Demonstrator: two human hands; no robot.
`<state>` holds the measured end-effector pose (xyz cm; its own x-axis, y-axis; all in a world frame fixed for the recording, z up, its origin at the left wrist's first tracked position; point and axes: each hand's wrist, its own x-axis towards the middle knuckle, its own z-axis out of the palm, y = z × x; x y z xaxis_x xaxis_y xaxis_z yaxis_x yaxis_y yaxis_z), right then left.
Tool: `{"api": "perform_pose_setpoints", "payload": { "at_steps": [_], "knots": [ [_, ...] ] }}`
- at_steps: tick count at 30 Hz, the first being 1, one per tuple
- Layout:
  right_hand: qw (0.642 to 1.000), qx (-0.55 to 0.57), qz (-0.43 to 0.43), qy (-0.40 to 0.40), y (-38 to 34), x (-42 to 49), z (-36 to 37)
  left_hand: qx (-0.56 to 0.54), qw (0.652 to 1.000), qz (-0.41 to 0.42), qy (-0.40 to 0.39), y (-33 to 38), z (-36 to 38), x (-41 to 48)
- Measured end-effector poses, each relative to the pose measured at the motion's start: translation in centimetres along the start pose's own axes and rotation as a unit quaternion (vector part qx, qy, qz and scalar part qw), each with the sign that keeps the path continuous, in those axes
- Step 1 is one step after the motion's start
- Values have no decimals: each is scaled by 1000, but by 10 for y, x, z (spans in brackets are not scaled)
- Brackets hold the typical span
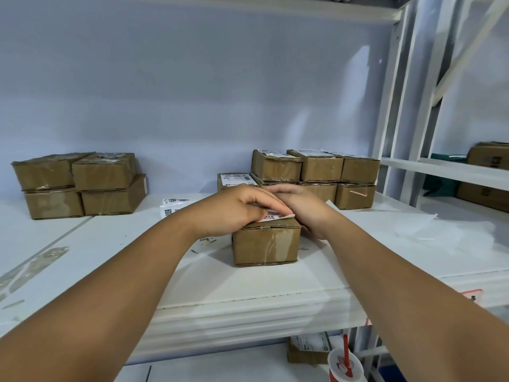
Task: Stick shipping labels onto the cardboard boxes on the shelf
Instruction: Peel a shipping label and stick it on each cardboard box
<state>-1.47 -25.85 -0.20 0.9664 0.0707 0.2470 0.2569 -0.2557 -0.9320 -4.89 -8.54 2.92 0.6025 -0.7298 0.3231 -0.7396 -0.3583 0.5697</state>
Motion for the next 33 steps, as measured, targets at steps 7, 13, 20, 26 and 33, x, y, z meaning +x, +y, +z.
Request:
{"api": "perform_pose_setpoints", "payload": {
  "at_steps": [7,13,20,26,33],
  "knots": [
    [1000,-3,-2,-8,-2,-2,0,-49,998,16,-35,1,-2,-4],
    [1000,5,14,-3,-4,-3,1,-254,955,-9,153,-2,-11,-5],
    [995,-54,54,69,-8,-11,-4,-215,901,-229,299,-10,-14,-2],
    [990,-45,109,75,-16,-18,-8,-292,883,-282,236,-13,-15,-4],
    [999,15,36,21,-15,-16,-6,-363,850,-210,320,-13,-14,-2]
  ]
}}
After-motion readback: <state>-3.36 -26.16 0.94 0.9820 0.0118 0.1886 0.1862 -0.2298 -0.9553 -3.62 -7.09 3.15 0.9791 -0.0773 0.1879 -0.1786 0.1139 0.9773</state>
